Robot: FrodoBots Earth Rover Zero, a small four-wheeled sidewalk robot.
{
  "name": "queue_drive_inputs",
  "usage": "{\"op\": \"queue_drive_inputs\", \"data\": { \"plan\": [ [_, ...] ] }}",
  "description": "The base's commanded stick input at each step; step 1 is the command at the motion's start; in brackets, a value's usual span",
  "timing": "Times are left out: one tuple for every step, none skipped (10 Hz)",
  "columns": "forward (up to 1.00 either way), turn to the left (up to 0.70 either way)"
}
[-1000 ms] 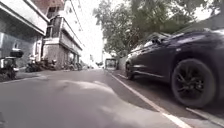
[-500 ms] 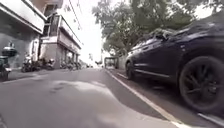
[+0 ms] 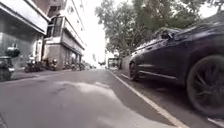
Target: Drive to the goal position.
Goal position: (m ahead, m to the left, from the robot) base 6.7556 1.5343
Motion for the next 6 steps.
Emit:
{"op": "queue_drive_inputs", "data": {
  "plan": [
    [0.45, 0.27],
    [0.45, 0.27],
    [0.45, 0.00],
    [0.45, 0.00],
    [0.45, 0.00],
    [0.45, 0.00]
  ]
}}
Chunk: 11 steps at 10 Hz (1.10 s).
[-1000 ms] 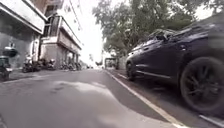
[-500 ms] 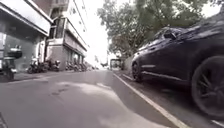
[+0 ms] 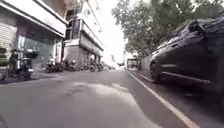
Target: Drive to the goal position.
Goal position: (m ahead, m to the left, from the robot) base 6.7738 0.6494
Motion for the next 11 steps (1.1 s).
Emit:
{"op": "queue_drive_inputs", "data": {
  "plan": [
    [0.45, 0.00],
    [0.45, 0.00],
    [0.45, 0.00],
    [0.45, 0.00],
    [0.56, 0.00],
    [0.70, 0.00],
    [0.70, 0.00],
    [0.70, 0.00],
    [0.70, 0.00],
    [0.70, 0.00],
    [0.70, 0.00]
  ]
}}
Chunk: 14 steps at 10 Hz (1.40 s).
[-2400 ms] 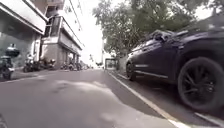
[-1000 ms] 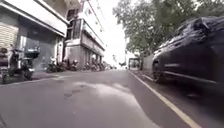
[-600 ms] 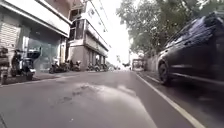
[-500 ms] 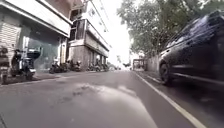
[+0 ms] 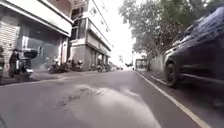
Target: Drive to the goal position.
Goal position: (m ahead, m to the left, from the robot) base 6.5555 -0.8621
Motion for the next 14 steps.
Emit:
{"op": "queue_drive_inputs", "data": {
  "plan": [
    [0.70, 0.00],
    [0.70, 0.00],
    [0.70, 0.00],
    [0.70, 0.00],
    [0.70, 0.00],
    [0.70, 0.00],
    [0.70, 0.00],
    [0.70, 0.00],
    [0.70, 0.00],
    [0.70, 0.00],
    [0.70, 0.00],
    [0.70, 0.00],
    [0.70, 0.00],
    [0.70, 0.00]
  ]
}}
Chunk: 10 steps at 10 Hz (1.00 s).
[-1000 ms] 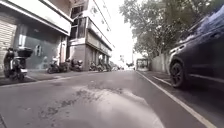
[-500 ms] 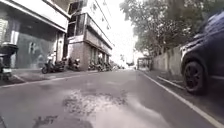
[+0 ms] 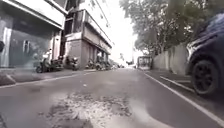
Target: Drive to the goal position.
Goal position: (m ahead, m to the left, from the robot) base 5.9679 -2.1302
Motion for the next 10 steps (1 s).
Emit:
{"op": "queue_drive_inputs", "data": {
  "plan": [
    [0.70, 0.00],
    [0.70, 0.00],
    [0.70, 0.00],
    [0.70, 0.00],
    [0.70, 0.00],
    [0.70, 0.00],
    [0.70, 0.00],
    [0.70, -0.03],
    [0.70, -0.09],
    [0.70, -0.14]
  ]
}}
